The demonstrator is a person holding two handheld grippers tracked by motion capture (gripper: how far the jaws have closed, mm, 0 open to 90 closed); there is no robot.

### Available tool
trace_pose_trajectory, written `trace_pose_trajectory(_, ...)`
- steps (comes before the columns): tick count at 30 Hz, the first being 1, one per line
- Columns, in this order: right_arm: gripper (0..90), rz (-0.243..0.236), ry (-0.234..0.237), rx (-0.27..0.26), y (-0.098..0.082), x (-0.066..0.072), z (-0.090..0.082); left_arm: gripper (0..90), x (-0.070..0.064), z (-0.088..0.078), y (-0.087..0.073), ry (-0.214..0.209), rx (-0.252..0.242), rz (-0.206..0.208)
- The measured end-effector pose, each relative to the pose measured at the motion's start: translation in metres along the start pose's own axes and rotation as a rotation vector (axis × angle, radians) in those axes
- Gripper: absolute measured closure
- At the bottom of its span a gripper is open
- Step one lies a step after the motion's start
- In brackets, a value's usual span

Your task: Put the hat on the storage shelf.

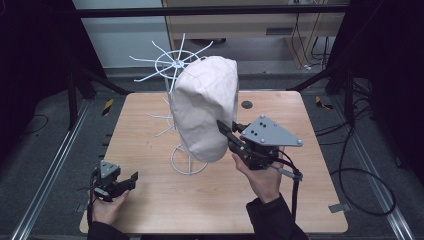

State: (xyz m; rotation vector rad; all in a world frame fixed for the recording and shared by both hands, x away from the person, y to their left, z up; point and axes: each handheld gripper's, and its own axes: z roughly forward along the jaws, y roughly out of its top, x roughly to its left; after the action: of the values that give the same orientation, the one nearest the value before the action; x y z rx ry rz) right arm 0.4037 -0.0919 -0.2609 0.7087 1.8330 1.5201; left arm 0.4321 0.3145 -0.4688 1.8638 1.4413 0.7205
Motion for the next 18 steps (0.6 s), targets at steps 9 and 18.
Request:
trace_pose_trajectory(9, 78.1, 0.006, -0.004, 0.030, -0.0065, 0.0010, 0.0068, 31.8, -0.0001, 0.0004, 0.0000, 0.000, 0.002, 0.000)
trace_pose_trajectory(18, 55.2, 0.030, -0.021, 0.042, -0.0105, -0.0022, 0.0017, 31.7, 0.0002, 0.0011, -0.0002, -0.002, 0.002, -0.004)
